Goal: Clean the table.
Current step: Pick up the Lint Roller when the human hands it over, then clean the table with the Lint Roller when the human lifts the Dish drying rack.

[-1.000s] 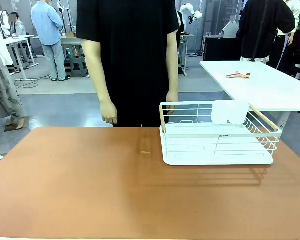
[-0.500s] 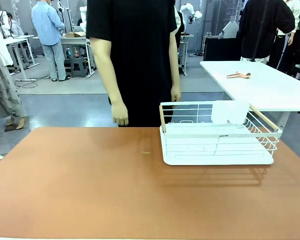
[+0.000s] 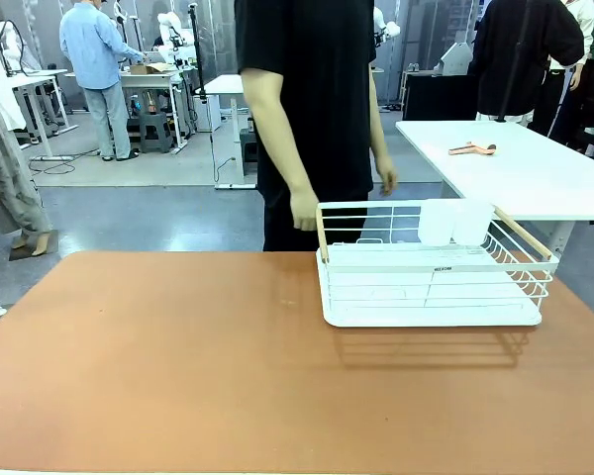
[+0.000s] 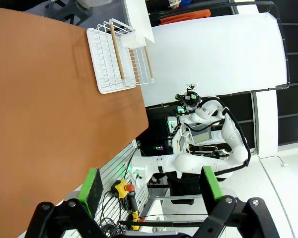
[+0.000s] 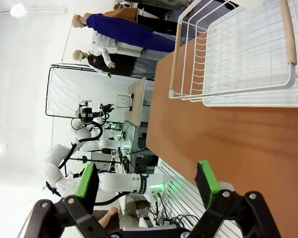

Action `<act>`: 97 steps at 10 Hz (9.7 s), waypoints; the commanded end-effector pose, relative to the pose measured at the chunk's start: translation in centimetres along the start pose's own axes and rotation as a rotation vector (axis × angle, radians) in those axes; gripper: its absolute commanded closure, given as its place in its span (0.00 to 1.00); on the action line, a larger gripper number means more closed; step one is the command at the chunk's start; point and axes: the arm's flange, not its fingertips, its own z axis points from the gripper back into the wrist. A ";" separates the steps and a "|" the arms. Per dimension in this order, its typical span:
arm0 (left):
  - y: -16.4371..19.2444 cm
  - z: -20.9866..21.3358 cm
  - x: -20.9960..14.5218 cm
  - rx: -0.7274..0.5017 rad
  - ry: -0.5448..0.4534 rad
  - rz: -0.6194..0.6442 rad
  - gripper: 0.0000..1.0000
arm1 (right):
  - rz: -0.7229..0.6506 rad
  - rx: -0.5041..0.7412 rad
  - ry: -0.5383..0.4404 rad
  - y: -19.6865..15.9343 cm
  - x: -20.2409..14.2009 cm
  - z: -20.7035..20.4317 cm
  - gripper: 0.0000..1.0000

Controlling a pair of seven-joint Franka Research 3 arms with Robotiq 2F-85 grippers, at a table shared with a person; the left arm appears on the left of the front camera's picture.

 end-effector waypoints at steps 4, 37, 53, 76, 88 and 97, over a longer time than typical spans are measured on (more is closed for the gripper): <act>-0.2 0.1 0.0 -0.001 -0.005 -0.005 0.00 | -0.008 -0.004 -0.007 0.2 0.1 0.1 0.00; -4.2 -2.1 -0.2 0.038 -0.082 0.150 0.00 | -0.008 -0.004 -0.007 0.2 0.1 0.1 0.00; -4.4 -16.3 -0.6 0.508 -0.361 0.276 0.00 | -0.008 -0.004 -0.007 0.2 0.1 0.1 0.00; -2.2 -18.1 1.4 0.485 -0.363 0.322 1.00 | -0.008 -0.004 -0.007 0.2 0.1 0.1 0.00; -2.2 -18.1 1.4 0.485 -0.363 0.322 1.00 | -0.008 -0.004 -0.007 0.2 0.1 0.1 0.00; -2.2 -18.1 1.4 0.485 -0.363 0.322 1.00 | -0.008 -0.004 -0.007 0.2 0.1 0.1 0.00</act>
